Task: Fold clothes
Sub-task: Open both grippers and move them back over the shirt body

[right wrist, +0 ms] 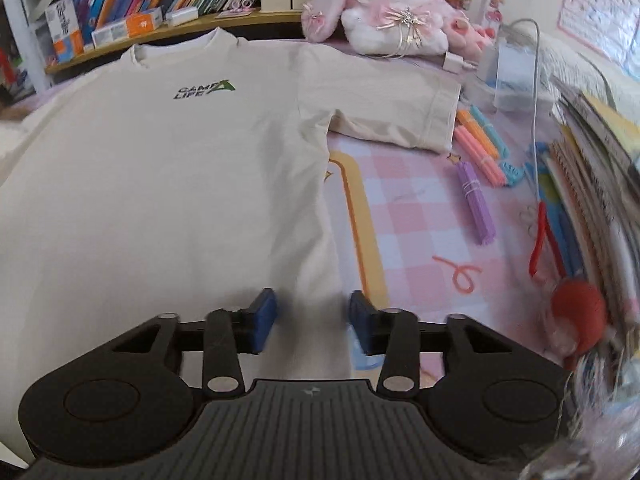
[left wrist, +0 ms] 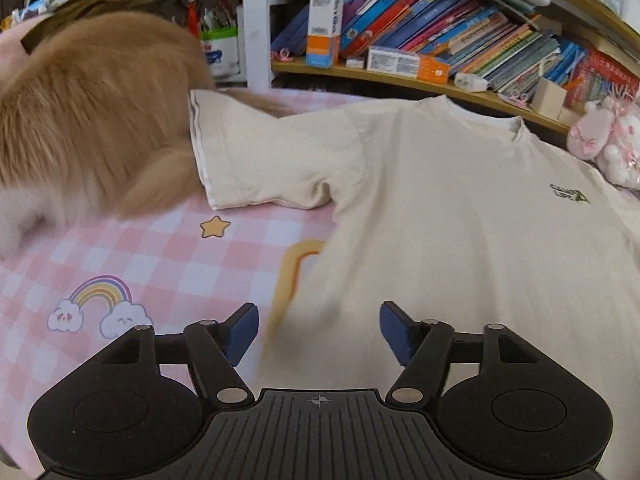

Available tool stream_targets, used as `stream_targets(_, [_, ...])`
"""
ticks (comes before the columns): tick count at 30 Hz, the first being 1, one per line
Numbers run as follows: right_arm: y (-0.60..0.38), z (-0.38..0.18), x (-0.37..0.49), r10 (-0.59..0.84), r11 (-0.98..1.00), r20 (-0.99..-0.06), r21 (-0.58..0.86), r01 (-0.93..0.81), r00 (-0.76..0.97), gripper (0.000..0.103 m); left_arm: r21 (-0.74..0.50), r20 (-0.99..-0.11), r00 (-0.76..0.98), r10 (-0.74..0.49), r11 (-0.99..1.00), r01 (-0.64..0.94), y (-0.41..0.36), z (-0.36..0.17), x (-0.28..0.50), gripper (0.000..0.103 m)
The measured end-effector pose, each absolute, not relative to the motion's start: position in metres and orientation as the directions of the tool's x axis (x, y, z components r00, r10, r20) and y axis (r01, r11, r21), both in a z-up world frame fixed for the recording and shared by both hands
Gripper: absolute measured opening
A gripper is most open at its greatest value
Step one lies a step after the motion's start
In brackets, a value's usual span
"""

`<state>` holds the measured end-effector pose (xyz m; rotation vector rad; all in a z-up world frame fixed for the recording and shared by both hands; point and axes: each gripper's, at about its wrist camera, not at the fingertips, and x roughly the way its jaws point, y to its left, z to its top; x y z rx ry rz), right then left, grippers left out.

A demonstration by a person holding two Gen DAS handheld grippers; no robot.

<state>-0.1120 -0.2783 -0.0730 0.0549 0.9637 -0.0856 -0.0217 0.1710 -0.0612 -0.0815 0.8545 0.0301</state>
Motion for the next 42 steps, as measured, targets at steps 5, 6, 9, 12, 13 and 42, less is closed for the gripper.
stream_targets(5, [-0.270,-0.072,-0.113,-0.047,0.991,-0.822,0.033,0.130,0.567,0.015,-0.096,-0.769,0.637,-0.057,0.995,-0.026,0.186,-0.066,-0.014,0.004])
stream_targets(6, [-0.269,-0.072,-0.113,-0.049,0.990,-0.822,0.036,0.138,0.567,0.012,-0.102,-0.771,0.634,-0.066,0.995,-0.021,0.189,-0.066,-0.014,0.004])
stream_targets(9, [-0.264,-0.072,-0.113,-0.048,0.987,-0.825,0.046,0.152,0.564,0.009,-0.093,-0.773,0.631,-0.069,0.996,-0.004,0.193,-0.067,-0.015,0.004])
stream_targets(12, [-0.262,-0.073,-0.114,-0.062,0.984,-0.816,0.047,0.174,0.575,0.008,-0.053,-0.774,0.631,-0.058,0.998,0.026,0.186,-0.067,-0.015,0.005])
stream_targets(13, [-0.261,-0.073,-0.114,-0.068,0.983,-0.814,0.044,0.178,0.577,0.008,-0.054,-0.773,0.631,-0.059,0.998,0.027,0.186,-0.067,-0.014,0.006])
stream_targets(42, [-0.173,-0.023,-0.150,-0.233,0.938,-0.711,0.014,0.345,0.664,0.070,0.053,-0.721,0.635,-0.278,0.891,0.451,0.104,-0.026,-0.030,0.089])
